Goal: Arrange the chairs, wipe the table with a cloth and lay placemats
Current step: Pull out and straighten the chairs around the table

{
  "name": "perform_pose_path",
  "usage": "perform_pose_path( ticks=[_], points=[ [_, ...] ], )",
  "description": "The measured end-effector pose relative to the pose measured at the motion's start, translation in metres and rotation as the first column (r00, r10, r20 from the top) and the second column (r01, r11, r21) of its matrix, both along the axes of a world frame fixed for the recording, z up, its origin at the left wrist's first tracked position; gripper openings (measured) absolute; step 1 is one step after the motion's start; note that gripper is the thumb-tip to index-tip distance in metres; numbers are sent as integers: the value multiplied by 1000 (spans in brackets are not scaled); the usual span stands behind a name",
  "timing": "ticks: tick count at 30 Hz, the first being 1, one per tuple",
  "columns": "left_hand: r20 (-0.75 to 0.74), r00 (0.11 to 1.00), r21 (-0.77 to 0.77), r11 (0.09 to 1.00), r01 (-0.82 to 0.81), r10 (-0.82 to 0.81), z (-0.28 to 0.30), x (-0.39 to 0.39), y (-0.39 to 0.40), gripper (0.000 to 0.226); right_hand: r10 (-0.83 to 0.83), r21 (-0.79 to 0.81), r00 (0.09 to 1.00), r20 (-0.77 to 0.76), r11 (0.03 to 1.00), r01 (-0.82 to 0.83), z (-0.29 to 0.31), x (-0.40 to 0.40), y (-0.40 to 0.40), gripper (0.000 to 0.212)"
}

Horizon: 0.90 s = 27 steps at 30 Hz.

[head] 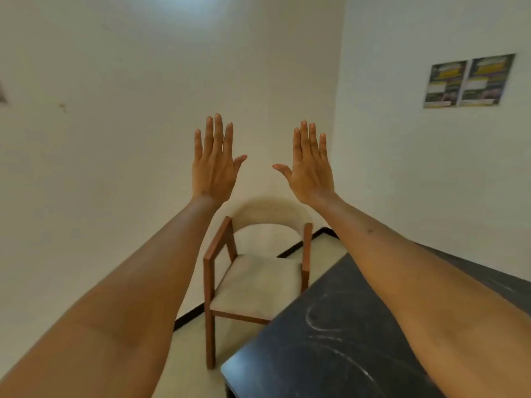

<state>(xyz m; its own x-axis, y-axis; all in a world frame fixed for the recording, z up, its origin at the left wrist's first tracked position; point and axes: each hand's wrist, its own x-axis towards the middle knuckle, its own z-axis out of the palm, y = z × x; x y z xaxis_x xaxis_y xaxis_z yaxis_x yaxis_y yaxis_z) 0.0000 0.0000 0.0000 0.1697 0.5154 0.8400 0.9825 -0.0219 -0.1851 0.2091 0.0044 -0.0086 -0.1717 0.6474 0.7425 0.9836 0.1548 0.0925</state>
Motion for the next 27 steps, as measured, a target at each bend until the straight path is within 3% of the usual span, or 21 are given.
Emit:
perform_pose_path(
  ticks=[10,19,27],
  points=[
    [-13,964,-171,951,258,-264,-78,139,-9,69,-325,-141,944,55,934,329,-72,128,-76,87],
    [39,810,-295,767,569,-586,-140,282,-62,69,-597,-223,798,83,769,599,-129,247,-181,88],
    [17,661,-368,610,702,-750,-175,377,-127,71,-778,-303,619,105,568,765,-174,325,-296,89]
  ],
)
